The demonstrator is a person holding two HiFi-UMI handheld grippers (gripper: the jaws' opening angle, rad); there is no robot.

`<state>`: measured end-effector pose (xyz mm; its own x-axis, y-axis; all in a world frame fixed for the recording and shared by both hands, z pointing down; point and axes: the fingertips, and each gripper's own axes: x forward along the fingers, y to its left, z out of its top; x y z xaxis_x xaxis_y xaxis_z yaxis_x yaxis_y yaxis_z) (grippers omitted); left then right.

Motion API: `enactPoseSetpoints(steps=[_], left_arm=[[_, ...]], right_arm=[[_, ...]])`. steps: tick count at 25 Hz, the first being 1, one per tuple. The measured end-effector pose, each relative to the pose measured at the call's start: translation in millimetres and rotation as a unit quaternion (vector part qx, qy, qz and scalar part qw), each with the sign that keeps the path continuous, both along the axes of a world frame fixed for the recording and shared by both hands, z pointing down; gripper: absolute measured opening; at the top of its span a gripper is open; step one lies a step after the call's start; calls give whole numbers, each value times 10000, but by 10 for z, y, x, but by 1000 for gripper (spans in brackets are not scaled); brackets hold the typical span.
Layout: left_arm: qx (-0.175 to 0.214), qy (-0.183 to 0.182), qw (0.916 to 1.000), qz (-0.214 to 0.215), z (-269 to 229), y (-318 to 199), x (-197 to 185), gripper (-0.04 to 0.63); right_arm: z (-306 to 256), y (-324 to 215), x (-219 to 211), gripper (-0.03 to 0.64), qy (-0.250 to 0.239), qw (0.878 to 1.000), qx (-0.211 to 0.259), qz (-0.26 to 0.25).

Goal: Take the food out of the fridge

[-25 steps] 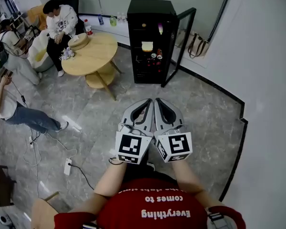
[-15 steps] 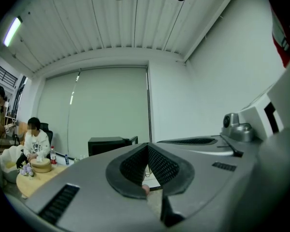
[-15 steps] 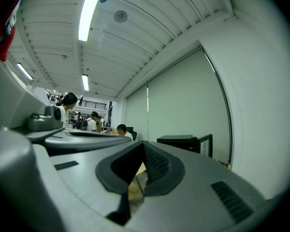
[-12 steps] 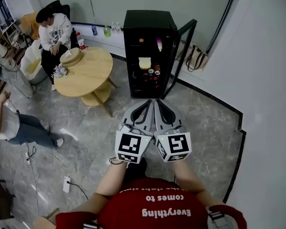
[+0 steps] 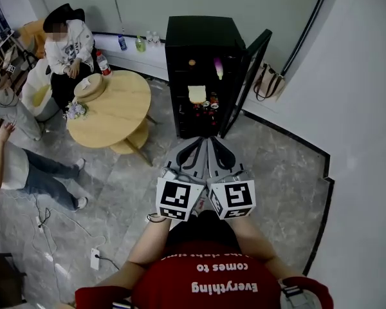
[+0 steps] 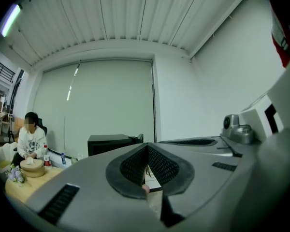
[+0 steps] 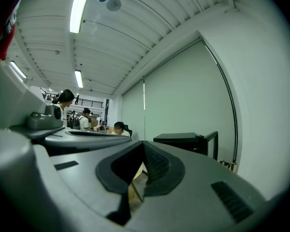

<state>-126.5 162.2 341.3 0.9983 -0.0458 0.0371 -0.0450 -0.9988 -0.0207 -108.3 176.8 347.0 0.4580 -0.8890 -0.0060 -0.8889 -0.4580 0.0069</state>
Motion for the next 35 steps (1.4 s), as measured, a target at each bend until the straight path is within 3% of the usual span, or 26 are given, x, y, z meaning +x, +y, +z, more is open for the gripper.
enactPoseSetpoints(steps=[11, 18, 24, 32, 35], left_arm=[[-314, -261, 9992, 9, 378, -377, 827, 2], [-239, -456, 9987, 49, 461, -693, 1812, 2], [-84, -647, 9977, -201, 554, -1028, 2541, 2], [-252, -1141, 9910, -654, 933, -1756, 2711, 2], [-183, -1316, 9877, -825, 1055, -2033, 2706, 2]], right_arm=[[378, -374, 825, 11, -242, 9992, -313, 12], [513, -693, 1808, 11, -357, 9983, -443, 117], [647, -1061, 2569, 11, -497, 9974, -527, -36], [1024, -1812, 2752, 11, -853, 9917, -842, -459], [1171, -2082, 2715, 11, -1297, 9856, -752, -787]])
